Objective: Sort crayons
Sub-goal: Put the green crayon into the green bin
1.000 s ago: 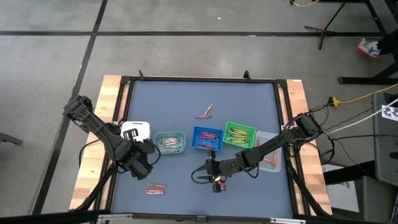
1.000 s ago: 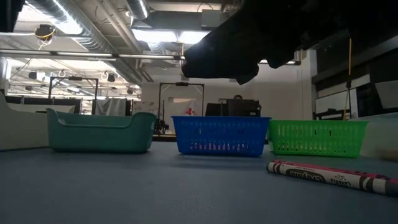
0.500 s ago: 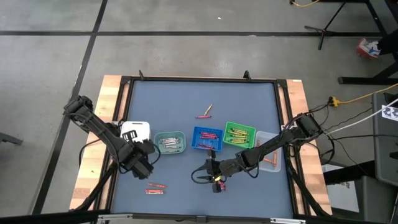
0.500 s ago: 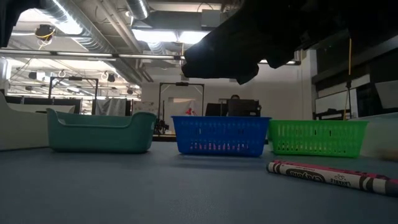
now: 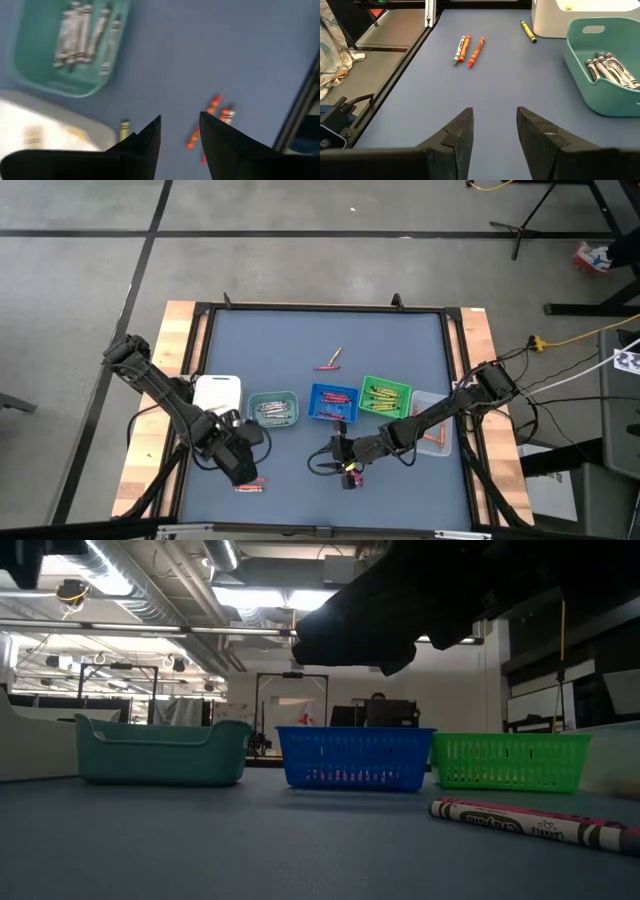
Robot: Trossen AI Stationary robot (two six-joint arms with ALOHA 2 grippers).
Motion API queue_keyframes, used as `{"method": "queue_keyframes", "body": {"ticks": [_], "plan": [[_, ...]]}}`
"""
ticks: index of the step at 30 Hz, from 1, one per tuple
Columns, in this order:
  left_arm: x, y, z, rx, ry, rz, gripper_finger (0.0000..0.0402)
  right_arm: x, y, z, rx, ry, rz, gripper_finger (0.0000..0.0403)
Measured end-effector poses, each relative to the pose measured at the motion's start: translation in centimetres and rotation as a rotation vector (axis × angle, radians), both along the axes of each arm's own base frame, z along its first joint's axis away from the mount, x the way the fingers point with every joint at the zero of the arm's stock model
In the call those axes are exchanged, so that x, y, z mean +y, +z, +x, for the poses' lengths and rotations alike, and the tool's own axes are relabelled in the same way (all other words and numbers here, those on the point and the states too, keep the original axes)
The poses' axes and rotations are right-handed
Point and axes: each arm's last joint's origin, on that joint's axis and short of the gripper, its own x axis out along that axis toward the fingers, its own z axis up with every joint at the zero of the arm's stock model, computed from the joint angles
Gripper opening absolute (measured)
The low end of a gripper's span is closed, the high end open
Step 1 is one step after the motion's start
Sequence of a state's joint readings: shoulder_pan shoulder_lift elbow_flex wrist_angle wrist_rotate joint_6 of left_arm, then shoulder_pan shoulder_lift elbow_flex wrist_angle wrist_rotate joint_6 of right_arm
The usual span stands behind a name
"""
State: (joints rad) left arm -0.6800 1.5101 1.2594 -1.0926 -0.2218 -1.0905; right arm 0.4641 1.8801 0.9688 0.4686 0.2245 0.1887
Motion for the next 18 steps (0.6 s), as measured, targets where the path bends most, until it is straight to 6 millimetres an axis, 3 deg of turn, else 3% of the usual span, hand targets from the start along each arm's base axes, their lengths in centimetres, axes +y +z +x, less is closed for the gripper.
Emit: {"method": "queue_keyframes", "body": {"ticks": [10,18], "plan": [[-4.6,-3.0,-0.9,0.04,-0.066,0.008,0.0117,0.0,0.0,0.0,0.0,0.0,0.0,0.015],[-6.7,-5.5,-2.2,0.125,-0.083,0.09,0.0117,0.0,0.0,0.0,0.0,0.001,0.0,0.015]]}}
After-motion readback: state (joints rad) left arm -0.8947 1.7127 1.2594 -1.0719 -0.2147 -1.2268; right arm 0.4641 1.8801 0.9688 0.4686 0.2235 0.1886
